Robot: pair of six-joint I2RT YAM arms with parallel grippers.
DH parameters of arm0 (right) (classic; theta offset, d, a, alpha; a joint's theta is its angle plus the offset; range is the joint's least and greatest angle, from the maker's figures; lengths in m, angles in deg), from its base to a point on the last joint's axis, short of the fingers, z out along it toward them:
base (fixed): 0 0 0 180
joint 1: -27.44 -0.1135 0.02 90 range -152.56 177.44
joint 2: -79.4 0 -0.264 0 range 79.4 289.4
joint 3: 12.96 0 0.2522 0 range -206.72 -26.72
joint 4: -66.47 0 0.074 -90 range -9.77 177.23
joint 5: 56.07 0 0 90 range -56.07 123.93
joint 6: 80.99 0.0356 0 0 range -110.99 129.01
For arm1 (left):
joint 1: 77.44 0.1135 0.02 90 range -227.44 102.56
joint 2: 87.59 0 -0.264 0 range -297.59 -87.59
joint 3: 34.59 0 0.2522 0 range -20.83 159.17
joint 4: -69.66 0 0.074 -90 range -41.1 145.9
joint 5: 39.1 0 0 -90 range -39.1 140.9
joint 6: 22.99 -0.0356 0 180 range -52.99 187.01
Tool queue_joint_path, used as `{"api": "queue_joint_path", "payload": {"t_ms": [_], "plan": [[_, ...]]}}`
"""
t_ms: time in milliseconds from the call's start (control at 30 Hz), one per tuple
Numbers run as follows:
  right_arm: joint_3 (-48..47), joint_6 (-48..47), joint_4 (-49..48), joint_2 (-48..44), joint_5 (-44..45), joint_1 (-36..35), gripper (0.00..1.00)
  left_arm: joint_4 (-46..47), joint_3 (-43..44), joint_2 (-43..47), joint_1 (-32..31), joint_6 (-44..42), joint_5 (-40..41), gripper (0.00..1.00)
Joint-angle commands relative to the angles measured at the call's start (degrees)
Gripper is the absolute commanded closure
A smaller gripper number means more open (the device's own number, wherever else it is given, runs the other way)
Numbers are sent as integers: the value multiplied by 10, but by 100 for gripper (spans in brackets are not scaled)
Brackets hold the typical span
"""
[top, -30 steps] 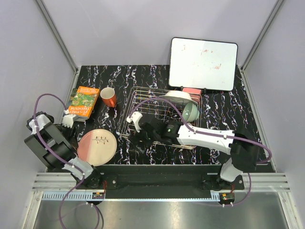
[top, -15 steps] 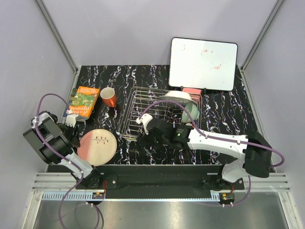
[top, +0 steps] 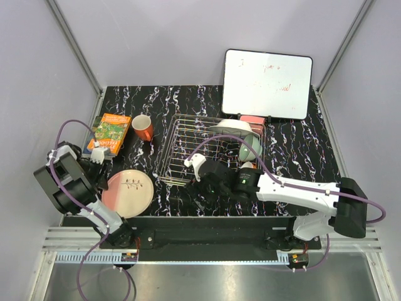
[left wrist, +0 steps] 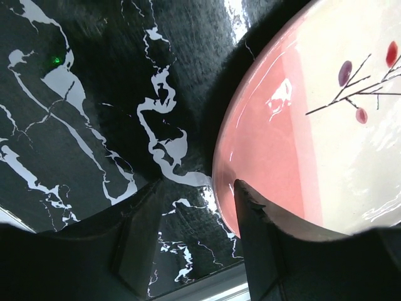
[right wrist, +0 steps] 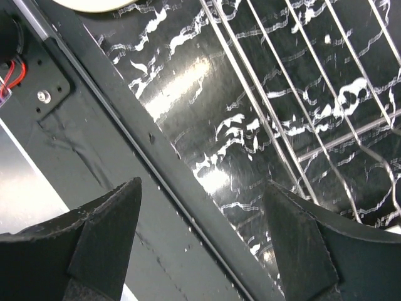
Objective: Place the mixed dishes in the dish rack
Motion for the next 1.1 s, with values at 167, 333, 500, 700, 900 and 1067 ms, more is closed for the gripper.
{"api": "queue_joint_path", "payload": {"t_ms": [167, 333, 500, 700, 900, 1067], "plan": [[56, 15, 12, 5, 19, -4, 14, 27, -7, -7, -31, 26, 1, 48], [69, 9, -4, 19, 63, -3, 9, 34, -17, 11, -58, 39, -1, 50], [87, 6, -36, 33, 76, -1, 9, 37, -22, 20, -82, 55, -9, 57], [107, 4, -69, 24, 83, -1, 9, 42, -41, 29, -104, 63, -1, 67], [112, -11, -76, 27, 85, -1, 10, 52, -68, 41, -103, 49, 21, 78], [102, -30, -84, 39, 80, -1, 11, 54, -76, 46, -104, 47, 22, 100]]}}
